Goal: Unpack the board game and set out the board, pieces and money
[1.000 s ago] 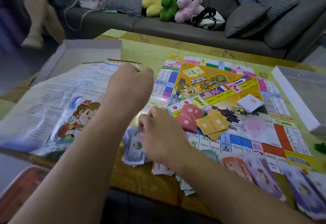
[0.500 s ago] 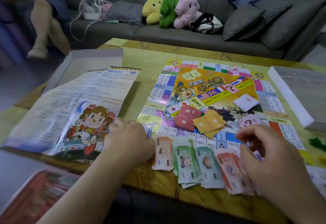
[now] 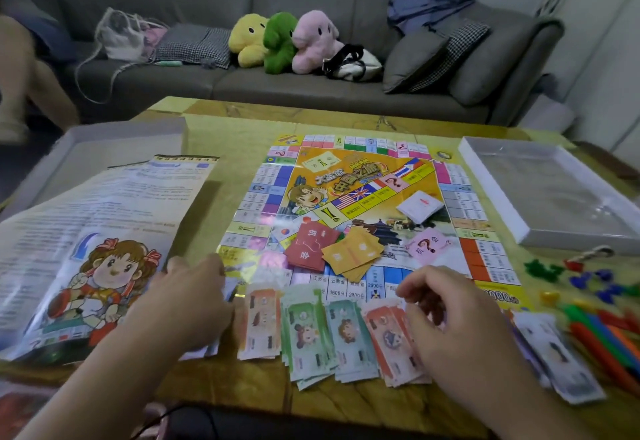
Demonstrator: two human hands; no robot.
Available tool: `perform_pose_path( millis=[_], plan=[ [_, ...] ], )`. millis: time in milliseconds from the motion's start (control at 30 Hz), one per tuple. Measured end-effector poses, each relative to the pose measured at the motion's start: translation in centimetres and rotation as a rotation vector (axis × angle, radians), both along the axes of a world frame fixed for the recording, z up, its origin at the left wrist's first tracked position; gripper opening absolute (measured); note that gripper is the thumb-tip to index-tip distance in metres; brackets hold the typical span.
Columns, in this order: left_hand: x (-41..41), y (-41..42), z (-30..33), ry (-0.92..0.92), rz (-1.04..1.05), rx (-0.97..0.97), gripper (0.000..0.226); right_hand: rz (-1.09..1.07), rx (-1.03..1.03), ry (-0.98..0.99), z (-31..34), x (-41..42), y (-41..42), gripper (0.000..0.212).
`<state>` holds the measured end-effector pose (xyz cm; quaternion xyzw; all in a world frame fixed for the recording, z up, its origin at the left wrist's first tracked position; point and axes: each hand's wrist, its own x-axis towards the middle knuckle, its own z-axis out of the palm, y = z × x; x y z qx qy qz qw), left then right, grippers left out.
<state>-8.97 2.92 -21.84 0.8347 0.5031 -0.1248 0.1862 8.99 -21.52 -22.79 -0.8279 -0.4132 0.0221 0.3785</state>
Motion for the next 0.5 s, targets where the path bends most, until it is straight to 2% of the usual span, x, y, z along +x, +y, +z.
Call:
perform_pose_path(
  millis=[267,500],
  plan=[
    [0.27,0.27,-0.19,-0.058,-0.045,0.03,0.032,0.022,-0.048,0.022,0.02,-0.04,-0.05,0.029],
    [0.37,0.05,0.0,-0.03,-0.041,0.066,0.046,0.038,-0.078,0.005,-0.02,0.07,-0.25,0.029]
  ],
)
